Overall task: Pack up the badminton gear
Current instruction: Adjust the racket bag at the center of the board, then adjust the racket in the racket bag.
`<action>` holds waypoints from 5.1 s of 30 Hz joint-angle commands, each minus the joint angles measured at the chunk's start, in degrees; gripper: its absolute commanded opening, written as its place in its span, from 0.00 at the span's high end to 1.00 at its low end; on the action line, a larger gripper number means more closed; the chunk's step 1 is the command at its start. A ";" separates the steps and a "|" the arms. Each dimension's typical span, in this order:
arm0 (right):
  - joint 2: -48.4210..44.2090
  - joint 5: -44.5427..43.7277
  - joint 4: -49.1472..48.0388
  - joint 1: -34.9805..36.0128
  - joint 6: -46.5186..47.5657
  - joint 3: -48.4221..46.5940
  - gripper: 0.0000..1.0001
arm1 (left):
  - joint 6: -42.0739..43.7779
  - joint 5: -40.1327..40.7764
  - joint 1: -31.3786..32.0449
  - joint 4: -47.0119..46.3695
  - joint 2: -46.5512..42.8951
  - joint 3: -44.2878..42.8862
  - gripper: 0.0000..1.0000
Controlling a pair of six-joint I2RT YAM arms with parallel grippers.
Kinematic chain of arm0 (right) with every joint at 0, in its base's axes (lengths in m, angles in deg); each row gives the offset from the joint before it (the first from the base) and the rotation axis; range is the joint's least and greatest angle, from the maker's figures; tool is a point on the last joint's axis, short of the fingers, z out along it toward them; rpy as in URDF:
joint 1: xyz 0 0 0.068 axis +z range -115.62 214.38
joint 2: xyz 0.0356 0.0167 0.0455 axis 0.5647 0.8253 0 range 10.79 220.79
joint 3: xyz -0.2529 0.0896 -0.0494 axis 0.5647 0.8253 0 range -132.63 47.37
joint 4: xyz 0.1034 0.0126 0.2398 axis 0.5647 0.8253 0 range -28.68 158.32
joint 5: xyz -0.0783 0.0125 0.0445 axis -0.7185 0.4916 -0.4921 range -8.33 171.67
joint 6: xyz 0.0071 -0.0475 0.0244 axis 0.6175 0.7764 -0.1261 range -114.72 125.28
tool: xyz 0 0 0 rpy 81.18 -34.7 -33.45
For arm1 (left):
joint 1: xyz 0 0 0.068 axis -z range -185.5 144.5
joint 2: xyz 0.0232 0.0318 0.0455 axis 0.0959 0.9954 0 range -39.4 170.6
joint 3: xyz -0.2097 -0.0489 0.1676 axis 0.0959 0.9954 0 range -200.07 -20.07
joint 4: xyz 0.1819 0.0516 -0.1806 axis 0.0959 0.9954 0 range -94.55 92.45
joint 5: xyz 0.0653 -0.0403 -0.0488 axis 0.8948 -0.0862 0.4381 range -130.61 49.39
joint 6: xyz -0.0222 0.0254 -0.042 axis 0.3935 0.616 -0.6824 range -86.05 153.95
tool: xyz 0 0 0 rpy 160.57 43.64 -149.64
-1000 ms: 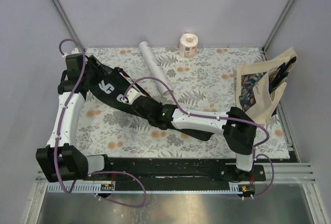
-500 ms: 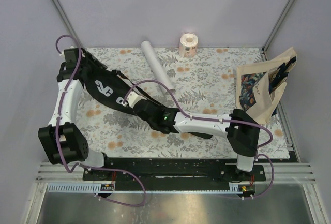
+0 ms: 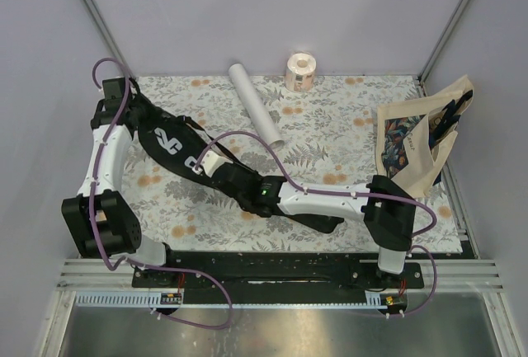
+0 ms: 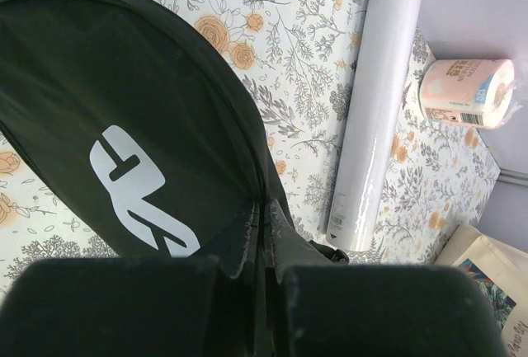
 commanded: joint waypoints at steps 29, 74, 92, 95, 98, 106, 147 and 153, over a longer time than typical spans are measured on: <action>-36.04 35.30 25.10 -23.71 -32.04 24.18 0.36 | 2.17 -11.26 -5.80 -6.05 -9.21 5.17 1.00; -44.65 24.82 20.16 -17.13 -35.57 28.69 0.85 | 3.75 -10.90 -9.14 -6.67 -9.47 6.31 1.00; -35.62 22.75 15.79 -8.78 -20.97 30.52 0.14 | 3.93 -15.56 -9.14 -13.61 -10.88 9.65 1.00; -30.52 19.41 15.95 -7.55 -19.30 29.47 0.13 | 3.93 -15.65 -9.23 -13.79 -10.70 9.74 1.00; -28.31 13.52 16.66 -6.06 -18.59 28.33 0.11 | 4.63 -15.48 -9.23 -13.53 -10.53 9.48 1.00; -27.34 13.32 14.64 -5.88 -14.37 28.06 0.10 | 4.81 -17.32 -9.32 -14.75 -10.00 9.04 1.00; -24.52 40.50 -22.53 -14.76 -34.94 38.70 1.00 | -0.03 -19.53 -11.07 -19.15 -12.37 15.09 1.00; -21.90 34.08 -22.46 -11.60 -38.01 36.07 0.98 | 0.06 -17.85 -11.43 -17.66 -11.85 15.45 1.00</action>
